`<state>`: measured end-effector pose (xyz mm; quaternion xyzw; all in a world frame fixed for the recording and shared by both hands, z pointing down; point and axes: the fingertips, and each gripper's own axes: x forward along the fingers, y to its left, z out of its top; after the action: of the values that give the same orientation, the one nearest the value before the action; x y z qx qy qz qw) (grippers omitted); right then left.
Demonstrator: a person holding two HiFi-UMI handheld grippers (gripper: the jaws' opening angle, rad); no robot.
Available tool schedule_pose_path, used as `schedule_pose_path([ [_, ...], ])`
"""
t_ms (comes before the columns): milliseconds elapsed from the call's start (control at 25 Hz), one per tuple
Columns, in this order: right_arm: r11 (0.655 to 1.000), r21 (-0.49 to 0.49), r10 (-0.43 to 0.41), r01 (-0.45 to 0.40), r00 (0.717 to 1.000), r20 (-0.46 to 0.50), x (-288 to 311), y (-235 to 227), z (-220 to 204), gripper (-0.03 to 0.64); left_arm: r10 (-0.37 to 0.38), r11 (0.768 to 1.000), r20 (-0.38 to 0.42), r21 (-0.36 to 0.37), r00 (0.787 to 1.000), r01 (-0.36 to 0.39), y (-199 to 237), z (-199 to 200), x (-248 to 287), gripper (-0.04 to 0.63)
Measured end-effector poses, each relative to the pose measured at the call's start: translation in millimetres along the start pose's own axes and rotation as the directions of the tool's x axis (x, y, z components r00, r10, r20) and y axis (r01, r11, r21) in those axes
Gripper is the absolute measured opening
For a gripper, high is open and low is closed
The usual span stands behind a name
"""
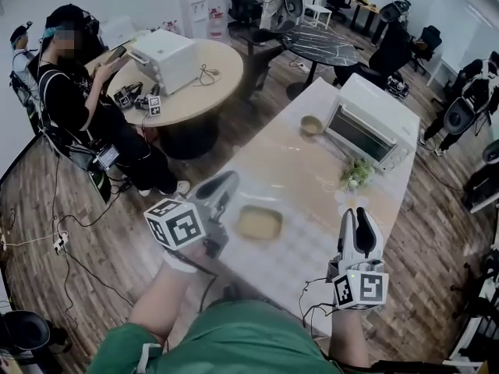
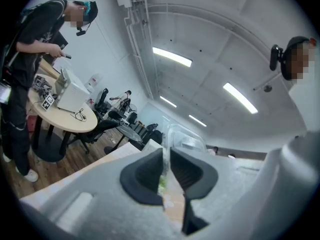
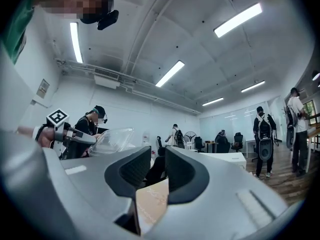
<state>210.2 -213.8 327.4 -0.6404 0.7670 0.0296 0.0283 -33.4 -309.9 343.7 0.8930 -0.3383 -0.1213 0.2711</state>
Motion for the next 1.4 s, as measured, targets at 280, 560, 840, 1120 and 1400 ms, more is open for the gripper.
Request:
schedule_pose_path([
  [280, 0.999, -0.037, 0.012, -0.011, 1.0, 0.02, 3, -1, 9, 0.087, 0.003, 1.0, 0.033, -0.013, 0.999, -0.003, -2, 5, -4, 0.041],
  [560, 0.999, -0.036, 0.014, -0.014, 1.0, 0.02, 0, -2, 10, 0.086, 0.008, 1.0, 0.03, -0.019, 1.0, -0.007, -4, 3, -6, 0.041],
  [840, 0.999, -0.039, 0.021, -0.02, 1.0, 0.015, -2, -2, 8, 0.087, 0.002, 1.0, 0.023, -0.016, 1.0, -0.002, -7, 0, -3, 0.041],
  [1120, 0.999, -0.034, 0.017, -0.017, 1.0, 0.009, 1, -2, 6, 0.086, 0.004, 1.0, 0.016, -0.027, 1.0, -0.004, -2, 0, -1, 0.041],
  [1400, 1.0, -0.022, 0.017, -0.017, 1.0, 0.013, 2, -6, 6, 0.086, 0.01, 0.999, 0.011, -0.042, 1.0, -0.01, 2, -4, 0, 0.041],
])
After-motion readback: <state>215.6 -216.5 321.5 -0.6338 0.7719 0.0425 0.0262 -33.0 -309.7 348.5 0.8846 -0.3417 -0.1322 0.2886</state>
